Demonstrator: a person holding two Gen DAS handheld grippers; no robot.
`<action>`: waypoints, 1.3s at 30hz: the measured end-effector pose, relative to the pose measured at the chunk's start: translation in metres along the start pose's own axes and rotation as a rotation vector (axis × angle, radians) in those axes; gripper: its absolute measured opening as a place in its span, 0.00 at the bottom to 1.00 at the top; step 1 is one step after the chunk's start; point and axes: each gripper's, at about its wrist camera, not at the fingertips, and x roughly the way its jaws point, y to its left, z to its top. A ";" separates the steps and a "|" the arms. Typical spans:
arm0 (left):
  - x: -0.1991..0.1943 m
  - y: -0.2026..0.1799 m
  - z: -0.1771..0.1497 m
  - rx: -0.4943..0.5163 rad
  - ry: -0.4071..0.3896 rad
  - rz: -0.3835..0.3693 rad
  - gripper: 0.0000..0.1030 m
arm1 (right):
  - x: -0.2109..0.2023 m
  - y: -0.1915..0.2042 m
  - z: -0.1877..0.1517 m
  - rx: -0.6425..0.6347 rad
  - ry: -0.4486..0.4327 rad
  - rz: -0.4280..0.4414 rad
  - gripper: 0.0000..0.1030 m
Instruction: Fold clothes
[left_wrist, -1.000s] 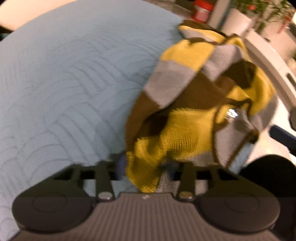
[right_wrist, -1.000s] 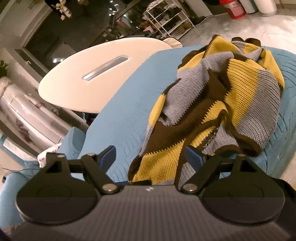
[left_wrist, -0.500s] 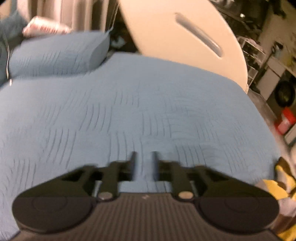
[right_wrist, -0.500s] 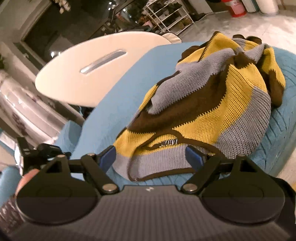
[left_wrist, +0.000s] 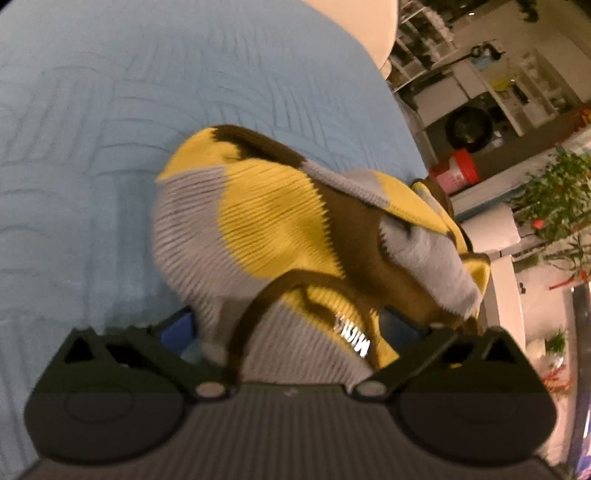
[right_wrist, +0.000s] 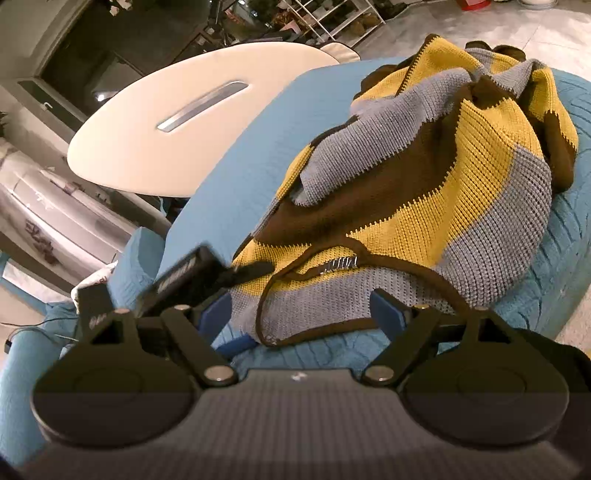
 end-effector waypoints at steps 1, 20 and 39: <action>0.003 0.000 0.005 -0.006 0.017 -0.042 0.75 | 0.000 -0.001 0.000 0.004 0.002 0.002 0.82; -0.103 0.077 0.107 -0.037 -0.315 0.263 0.44 | 0.002 -0.004 0.001 0.022 0.010 0.004 0.81; -0.167 0.091 0.038 -0.157 -0.446 0.437 0.86 | 0.006 -0.004 0.002 0.026 0.014 0.011 0.83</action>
